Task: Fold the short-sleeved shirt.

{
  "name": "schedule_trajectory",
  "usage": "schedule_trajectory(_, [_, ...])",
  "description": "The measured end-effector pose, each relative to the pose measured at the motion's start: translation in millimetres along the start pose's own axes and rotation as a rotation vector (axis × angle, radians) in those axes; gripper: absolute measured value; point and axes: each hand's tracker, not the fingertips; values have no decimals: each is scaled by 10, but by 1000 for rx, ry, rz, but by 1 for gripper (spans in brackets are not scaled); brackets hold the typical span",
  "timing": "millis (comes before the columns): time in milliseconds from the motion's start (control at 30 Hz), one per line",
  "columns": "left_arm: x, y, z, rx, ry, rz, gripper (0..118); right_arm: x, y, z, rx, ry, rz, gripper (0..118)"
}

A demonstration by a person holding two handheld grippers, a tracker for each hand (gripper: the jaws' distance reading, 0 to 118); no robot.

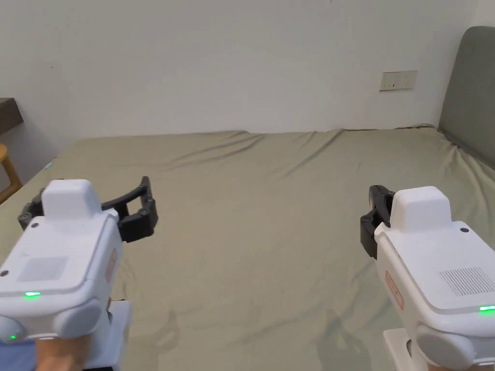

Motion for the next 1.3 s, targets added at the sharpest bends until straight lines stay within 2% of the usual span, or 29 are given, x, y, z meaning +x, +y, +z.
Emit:
schedule_trajectory(100, [242,-47,111,-13,-52,43,105,87,24,65,19,-11,-11,2])
schedule_trajectory(167, [334,-90,129,-28,-75,73,91,118,21,84,23,-20,-13,2])
schedule_trajectory(200, [374,-70,178,-24,-86,80,72,132,16,94,25,-25,-12,2])
schedule_trajectory(300, [476,-108,219,-17,-107,62,0,146,-2,108,31,-40,-11,2])
schedule_trajectory(433, [503,-84,207,-40,-157,91,0,153,-18,115,38,-54,-10,2])
schedule_trajectory(1300, [366,-85,239,-51,-181,95,0,105,11,175,54,-76,-10,2])
